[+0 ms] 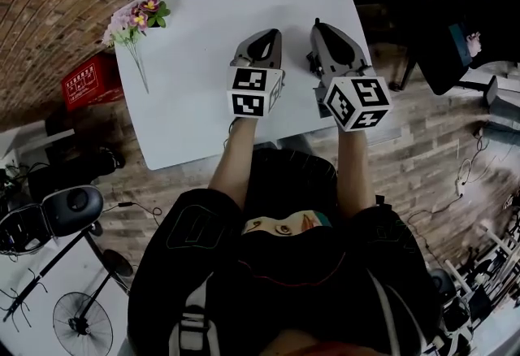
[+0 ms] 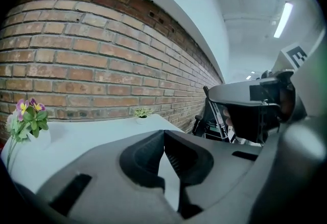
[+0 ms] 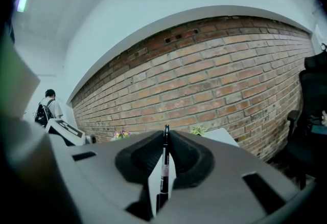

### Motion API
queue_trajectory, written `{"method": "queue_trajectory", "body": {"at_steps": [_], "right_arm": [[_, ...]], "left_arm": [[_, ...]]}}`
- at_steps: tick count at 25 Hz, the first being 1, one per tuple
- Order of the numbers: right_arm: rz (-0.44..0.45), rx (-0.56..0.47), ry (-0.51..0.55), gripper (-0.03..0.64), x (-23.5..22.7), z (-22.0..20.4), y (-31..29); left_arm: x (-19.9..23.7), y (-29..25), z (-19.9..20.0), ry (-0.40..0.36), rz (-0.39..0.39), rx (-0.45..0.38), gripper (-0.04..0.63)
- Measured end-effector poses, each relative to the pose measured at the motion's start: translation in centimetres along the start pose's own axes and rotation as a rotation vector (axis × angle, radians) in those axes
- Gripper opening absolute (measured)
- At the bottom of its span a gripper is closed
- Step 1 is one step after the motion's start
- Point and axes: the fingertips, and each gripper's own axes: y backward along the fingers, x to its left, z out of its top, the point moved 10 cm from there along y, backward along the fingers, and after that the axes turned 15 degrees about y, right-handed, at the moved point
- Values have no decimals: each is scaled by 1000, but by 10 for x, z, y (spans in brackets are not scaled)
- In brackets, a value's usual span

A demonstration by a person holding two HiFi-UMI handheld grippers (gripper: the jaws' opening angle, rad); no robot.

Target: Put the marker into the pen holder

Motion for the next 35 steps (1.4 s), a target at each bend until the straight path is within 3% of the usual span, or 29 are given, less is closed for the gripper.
{"method": "queue_trajectory", "body": {"at_steps": [15, 28, 35], "right_arm": [[-68, -102, -47, 44, -53, 2, 39], [-94, -51, -65, 44, -76, -43, 40], [-103, 0, 0, 46, -75, -59, 45]], "left_arm": [[-50, -17, 4, -46, -44, -18, 2], [-52, -10, -3, -37, -14, -11, 2], [-51, -5, -11, -17, -7, -12, 2]]}}
